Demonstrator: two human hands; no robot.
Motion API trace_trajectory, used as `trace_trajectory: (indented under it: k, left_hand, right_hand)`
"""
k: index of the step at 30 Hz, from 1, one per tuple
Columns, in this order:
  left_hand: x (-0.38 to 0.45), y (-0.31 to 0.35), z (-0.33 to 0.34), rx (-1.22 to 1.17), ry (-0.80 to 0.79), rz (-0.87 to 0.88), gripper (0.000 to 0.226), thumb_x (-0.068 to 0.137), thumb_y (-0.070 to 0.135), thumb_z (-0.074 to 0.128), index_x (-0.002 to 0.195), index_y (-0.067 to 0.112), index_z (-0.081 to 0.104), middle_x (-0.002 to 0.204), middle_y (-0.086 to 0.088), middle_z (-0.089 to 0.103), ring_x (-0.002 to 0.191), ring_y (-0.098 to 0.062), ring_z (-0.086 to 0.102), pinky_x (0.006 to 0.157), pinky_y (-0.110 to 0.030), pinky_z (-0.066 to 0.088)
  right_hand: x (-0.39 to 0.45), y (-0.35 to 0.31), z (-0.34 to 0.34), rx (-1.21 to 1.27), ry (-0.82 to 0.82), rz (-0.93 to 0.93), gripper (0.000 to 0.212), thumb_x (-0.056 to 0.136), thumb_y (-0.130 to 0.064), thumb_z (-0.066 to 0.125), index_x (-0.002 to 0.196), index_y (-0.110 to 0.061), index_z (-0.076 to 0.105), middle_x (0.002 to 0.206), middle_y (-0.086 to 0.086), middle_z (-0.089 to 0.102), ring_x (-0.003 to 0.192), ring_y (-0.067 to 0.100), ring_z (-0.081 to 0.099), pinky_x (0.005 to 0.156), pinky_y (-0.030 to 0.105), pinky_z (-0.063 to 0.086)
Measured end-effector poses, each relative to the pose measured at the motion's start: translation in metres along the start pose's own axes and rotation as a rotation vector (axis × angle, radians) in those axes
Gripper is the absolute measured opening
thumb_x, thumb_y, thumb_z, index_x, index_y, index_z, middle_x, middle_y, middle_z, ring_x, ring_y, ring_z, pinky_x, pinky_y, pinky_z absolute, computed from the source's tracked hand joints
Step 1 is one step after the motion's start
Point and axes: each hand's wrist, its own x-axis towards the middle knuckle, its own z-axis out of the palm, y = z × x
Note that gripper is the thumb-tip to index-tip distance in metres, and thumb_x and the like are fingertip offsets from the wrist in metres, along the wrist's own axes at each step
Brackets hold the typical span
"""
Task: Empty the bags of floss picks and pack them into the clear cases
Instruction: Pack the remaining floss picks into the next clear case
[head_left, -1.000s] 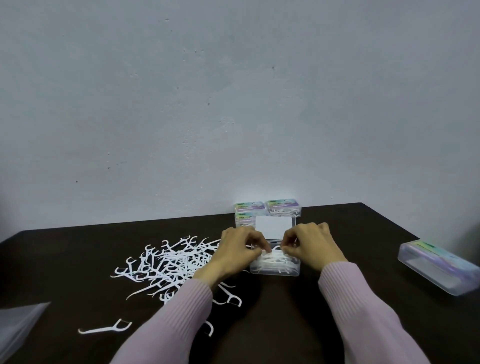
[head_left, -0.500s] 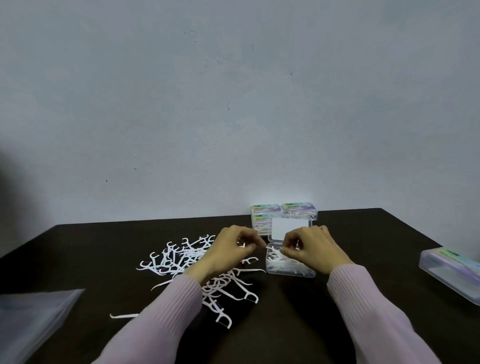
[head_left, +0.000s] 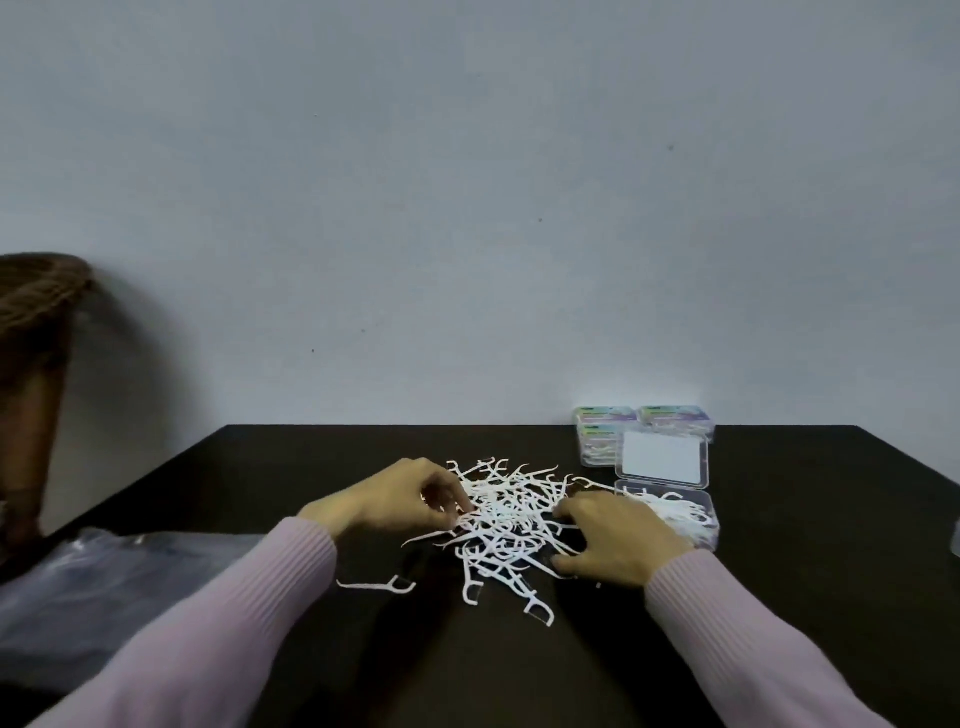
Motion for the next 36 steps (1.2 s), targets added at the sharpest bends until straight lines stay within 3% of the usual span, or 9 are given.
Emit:
trace_trajectory:
  k: [8, 11, 16, 21, 24, 27, 29, 32, 36]
  left_hand:
    - [-0.037, -0.029, -0.023, 0.103, -0.311, -0.231, 0.044, 0.071, 0.01, 0.079, 0.111, 0.018, 0.062, 0.088, 0.009, 0.061, 0.082, -0.007, 0.057, 0.07, -0.015, 0.047]
    - [-0.04, -0.035, -0.02, -0.008, -0.277, -0.202, 0.032, 0.072, 0.003, 0.077, 0.099, 0.018, 0.065, 0.081, 0.006, 0.067, 0.075, -0.004, 0.063, 0.071, -0.017, 0.049]
    - [-0.03, -0.028, -0.007, -0.095, -0.181, -0.073, 0.019, 0.081, -0.002, 0.065, 0.095, 0.012, 0.067, 0.075, 0.001, 0.07, 0.068, 0.002, 0.062, 0.063, -0.01, 0.042]
    - [-0.009, -0.018, 0.019, -0.191, -0.006, 0.059, 0.017, 0.078, 0.0, 0.07, 0.092, 0.01, 0.071, 0.078, -0.004, 0.071, 0.072, -0.003, 0.064, 0.068, -0.011, 0.044]
    - [0.004, -0.019, 0.031, -0.091, 0.153, 0.104, 0.031, 0.073, 0.015, 0.078, 0.101, 0.022, 0.068, 0.096, 0.004, 0.066, 0.084, -0.001, 0.055, 0.078, -0.016, 0.043]
    - [0.008, -0.021, 0.037, -0.029, 0.188, 0.108, 0.052, 0.077, 0.03, 0.075, 0.124, 0.03, 0.054, 0.126, 0.01, 0.05, 0.116, -0.002, 0.039, 0.099, -0.016, 0.03]
    - [0.009, -0.022, 0.039, -0.013, 0.138, 0.118, 0.057, 0.082, 0.033, 0.07, 0.134, 0.028, 0.047, 0.135, 0.013, 0.042, 0.124, 0.001, 0.031, 0.099, -0.008, 0.021]
    - [0.011, -0.024, 0.041, -0.041, 0.154, 0.125, 0.048, 0.083, 0.034, 0.07, 0.127, 0.028, 0.055, 0.131, 0.013, 0.051, 0.119, 0.001, 0.043, 0.092, 0.001, 0.027]
    - [0.012, -0.021, 0.043, -0.055, 0.242, 0.122, 0.032, 0.077, 0.033, 0.076, 0.107, 0.026, 0.068, 0.107, 0.012, 0.065, 0.097, 0.0, 0.058, 0.089, -0.021, 0.045]
  right_hand:
    - [0.011, -0.009, 0.007, 0.072, 0.032, -0.013, 0.025, 0.091, -0.02, 0.054, 0.116, -0.019, 0.06, 0.123, 0.002, 0.054, 0.115, 0.018, 0.051, 0.095, 0.031, 0.042]
    - [0.014, -0.018, 0.007, 0.136, 0.066, 0.022, 0.025, 0.092, -0.031, 0.052, 0.11, -0.018, 0.062, 0.117, 0.002, 0.056, 0.11, 0.018, 0.054, 0.092, 0.032, 0.044]
    - [0.016, -0.039, 0.007, 0.045, -0.057, 0.099, 0.073, 0.078, -0.07, 0.049, 0.13, -0.018, 0.048, 0.132, 0.0, 0.043, 0.124, 0.019, 0.042, 0.099, 0.041, 0.038]
    - [0.02, -0.045, 0.006, 0.134, 0.053, 0.072, 0.038, 0.086, -0.044, 0.057, 0.116, -0.021, 0.058, 0.121, -0.002, 0.054, 0.113, 0.016, 0.051, 0.089, 0.033, 0.041]
    - [0.021, -0.041, 0.003, 0.167, 0.085, 0.069, 0.022, 0.086, -0.031, 0.06, 0.106, -0.023, 0.062, 0.11, -0.004, 0.06, 0.105, 0.016, 0.056, 0.081, 0.028, 0.041]
    - [0.021, -0.035, 0.002, 0.169, 0.124, 0.056, 0.022, 0.085, -0.03, 0.059, 0.107, -0.026, 0.058, 0.107, -0.007, 0.062, 0.103, 0.015, 0.057, 0.08, 0.027, 0.041]
    - [0.02, -0.031, 0.003, 0.155, 0.137, 0.056, 0.033, 0.084, -0.04, 0.059, 0.112, -0.025, 0.053, 0.109, -0.008, 0.061, 0.106, 0.014, 0.055, 0.082, 0.028, 0.041]
    - [0.019, -0.027, 0.005, 0.111, 0.016, 0.106, 0.065, 0.075, -0.06, 0.061, 0.126, -0.023, 0.046, 0.124, -0.004, 0.051, 0.117, 0.016, 0.048, 0.096, 0.033, 0.041]
    - [0.018, -0.024, 0.006, 0.144, 0.037, 0.092, 0.047, 0.082, -0.042, 0.064, 0.122, -0.022, 0.05, 0.119, -0.002, 0.056, 0.11, 0.016, 0.053, 0.091, 0.031, 0.043]
